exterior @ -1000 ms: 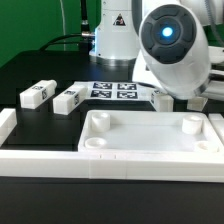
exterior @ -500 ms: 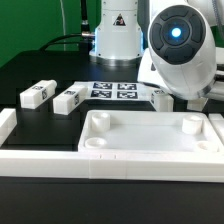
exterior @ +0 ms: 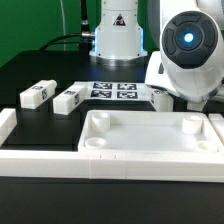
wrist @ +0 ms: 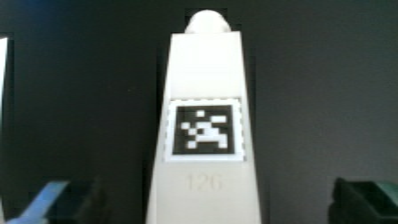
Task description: Assemble desk
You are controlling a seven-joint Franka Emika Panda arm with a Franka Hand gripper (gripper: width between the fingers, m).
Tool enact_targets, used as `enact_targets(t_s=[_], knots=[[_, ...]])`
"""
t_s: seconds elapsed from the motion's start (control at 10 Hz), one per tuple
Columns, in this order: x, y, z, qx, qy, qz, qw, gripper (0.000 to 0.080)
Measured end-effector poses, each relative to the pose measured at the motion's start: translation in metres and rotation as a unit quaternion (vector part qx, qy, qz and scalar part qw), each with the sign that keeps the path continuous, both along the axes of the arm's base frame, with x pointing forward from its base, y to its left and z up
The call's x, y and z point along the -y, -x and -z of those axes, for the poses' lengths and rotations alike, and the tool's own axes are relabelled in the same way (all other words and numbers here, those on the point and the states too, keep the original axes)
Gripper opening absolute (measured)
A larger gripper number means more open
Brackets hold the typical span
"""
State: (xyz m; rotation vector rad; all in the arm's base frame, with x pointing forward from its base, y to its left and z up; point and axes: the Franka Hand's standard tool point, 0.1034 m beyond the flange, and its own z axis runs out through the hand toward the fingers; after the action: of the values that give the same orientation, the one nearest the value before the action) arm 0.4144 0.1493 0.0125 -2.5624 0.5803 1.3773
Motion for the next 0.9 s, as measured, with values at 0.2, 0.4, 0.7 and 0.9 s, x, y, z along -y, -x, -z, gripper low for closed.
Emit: enact_targets(t_s=[0.2, 0.4, 0.7, 0.9], knots=[[0.0, 0.0, 0.001, 0.0, 0.0, 0.0, 1.0, 0.0359], [-0.001, -0.001, 0.001, 0.001, 0.0, 0.0, 1.0, 0.0287], [0.005, -0.003, -0.001, 0.006, -0.007, -0.001, 1.0, 0.0287], [0.014, -0.009, -0.016, 0.01, -0.022, -0.005, 1.0, 0.0287]])
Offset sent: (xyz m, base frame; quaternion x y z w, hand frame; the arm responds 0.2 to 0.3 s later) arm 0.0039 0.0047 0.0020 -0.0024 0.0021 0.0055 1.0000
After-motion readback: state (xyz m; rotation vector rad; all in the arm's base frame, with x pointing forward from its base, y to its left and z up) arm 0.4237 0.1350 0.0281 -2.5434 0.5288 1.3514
